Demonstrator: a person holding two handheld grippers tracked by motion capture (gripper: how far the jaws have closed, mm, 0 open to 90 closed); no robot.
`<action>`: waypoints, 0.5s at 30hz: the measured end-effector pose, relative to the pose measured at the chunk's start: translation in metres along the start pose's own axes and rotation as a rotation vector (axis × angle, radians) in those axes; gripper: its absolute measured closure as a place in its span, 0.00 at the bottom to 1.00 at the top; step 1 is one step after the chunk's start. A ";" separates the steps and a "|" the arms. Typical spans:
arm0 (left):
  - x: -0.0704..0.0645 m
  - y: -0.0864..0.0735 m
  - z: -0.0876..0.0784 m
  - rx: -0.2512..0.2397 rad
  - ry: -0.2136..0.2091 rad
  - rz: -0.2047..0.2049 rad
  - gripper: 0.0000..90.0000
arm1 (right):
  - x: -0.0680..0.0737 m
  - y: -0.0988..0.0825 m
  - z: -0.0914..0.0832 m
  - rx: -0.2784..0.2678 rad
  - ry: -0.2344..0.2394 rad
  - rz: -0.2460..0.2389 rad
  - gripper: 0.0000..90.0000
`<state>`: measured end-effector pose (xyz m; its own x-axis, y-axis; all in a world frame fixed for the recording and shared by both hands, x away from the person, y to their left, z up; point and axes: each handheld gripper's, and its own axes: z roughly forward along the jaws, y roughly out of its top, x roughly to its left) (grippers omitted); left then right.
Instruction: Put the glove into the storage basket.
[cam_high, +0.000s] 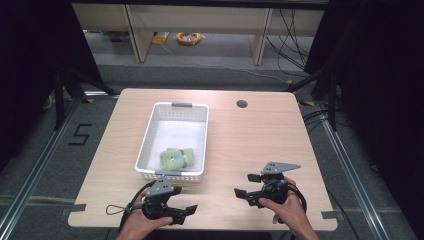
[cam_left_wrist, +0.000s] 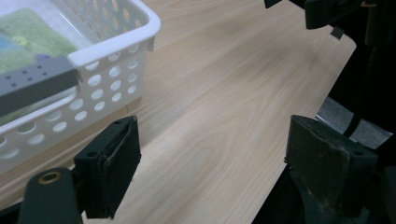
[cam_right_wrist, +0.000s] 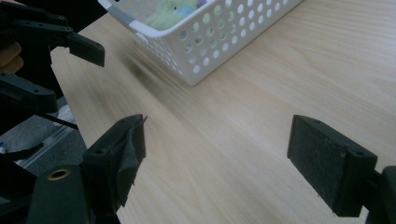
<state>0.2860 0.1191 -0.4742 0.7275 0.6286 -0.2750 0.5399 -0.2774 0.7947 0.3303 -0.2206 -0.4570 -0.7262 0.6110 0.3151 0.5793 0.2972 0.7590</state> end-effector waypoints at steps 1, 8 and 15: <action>0.000 -0.002 0.001 -0.001 -0.004 0.000 0.19 | 0.000 -0.002 -0.001 0.002 -0.003 0.007 0.22; 0.000 -0.012 0.007 0.032 0.002 0.028 0.19 | -0.001 -0.016 -0.001 0.020 0.002 0.022 0.22; -0.001 -0.020 0.009 0.048 0.006 0.048 0.19 | 0.005 -0.027 -0.003 0.033 0.004 0.029 0.22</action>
<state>0.2781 0.1173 -0.4943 0.7508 0.6178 -0.2339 0.5242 -0.3417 0.7801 0.3101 -0.2280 -0.4741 -0.7104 0.6166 0.3393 0.6122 0.3035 0.7301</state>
